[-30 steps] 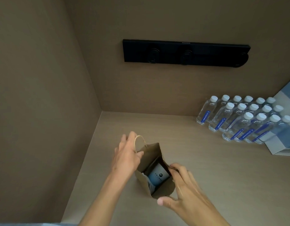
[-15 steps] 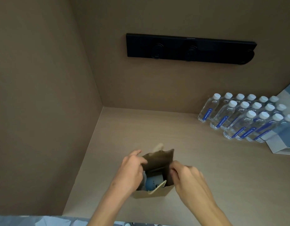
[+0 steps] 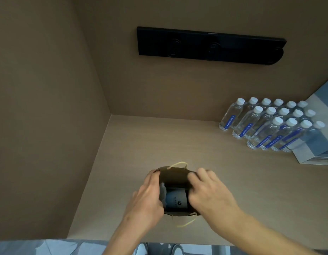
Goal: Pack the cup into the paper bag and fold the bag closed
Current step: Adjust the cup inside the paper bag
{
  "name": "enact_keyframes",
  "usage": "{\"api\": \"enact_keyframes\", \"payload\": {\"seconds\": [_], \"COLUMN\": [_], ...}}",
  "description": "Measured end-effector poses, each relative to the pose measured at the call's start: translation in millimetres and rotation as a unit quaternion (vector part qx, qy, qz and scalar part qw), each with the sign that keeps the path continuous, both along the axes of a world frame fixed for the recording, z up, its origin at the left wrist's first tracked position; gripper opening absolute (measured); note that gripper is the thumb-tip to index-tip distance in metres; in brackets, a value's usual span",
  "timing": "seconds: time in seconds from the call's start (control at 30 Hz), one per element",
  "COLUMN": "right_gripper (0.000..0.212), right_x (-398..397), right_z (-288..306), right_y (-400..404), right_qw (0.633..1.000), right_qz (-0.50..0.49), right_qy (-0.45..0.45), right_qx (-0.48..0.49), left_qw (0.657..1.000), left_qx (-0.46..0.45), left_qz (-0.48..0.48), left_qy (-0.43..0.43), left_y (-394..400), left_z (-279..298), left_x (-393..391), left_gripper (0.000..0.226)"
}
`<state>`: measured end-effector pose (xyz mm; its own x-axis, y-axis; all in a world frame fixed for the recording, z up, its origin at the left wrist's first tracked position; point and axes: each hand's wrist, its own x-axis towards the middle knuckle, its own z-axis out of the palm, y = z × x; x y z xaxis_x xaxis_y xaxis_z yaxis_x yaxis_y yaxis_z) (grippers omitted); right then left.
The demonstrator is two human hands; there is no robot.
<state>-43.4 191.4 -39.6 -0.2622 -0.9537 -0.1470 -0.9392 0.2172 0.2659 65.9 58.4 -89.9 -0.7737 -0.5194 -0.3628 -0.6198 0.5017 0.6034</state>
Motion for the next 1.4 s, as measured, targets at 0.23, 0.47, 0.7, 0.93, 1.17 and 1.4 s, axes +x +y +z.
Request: {"api": "enact_keyframes", "payload": {"seconds": [0.23,0.47,0.7,0.93,1.17,1.4], "right_gripper": [0.014,0.027,0.036,0.035,0.03,0.03], "right_x": [-13.7,-33.7,-39.1,-38.6,-16.2,-6.5], "right_z": [-38.1,-90.0,-94.2,-103.8,-88.9,-83.6], "right_y": [-45.6,-71.2,-73.5,-57.0,-42.8,-46.1], "right_qw": [0.9,0.832,0.844,0.802,0.862,0.848], "right_qz": [-0.094,-0.259,-0.287,-0.388,-0.324,-0.282], "right_qy": [-0.259,-0.362,-0.334,-0.393,-0.367,-0.405], "right_qx": [0.337,0.332,0.307,0.229,0.131,0.195], "left_qw": [0.999,1.0,1.0,0.999,0.998,0.998], "left_qx": [-0.012,0.016,0.001,0.013,0.01,0.023], "left_qz": [0.009,0.0,-0.02,-0.04,-0.053,-0.056], "left_qy": [-0.028,-0.001,0.003,0.012,0.013,0.022], "left_y": [16.7,16.1,18.4,21.2,22.3,21.4], "left_z": [6.7,3.8,2.4,3.2,1.3,0.7], "left_x": [-6.5,-4.3,-8.6,-12.8,-16.9,-19.5], "left_gripper": [0.085,0.092,0.089,0.087,0.088,0.086]}}
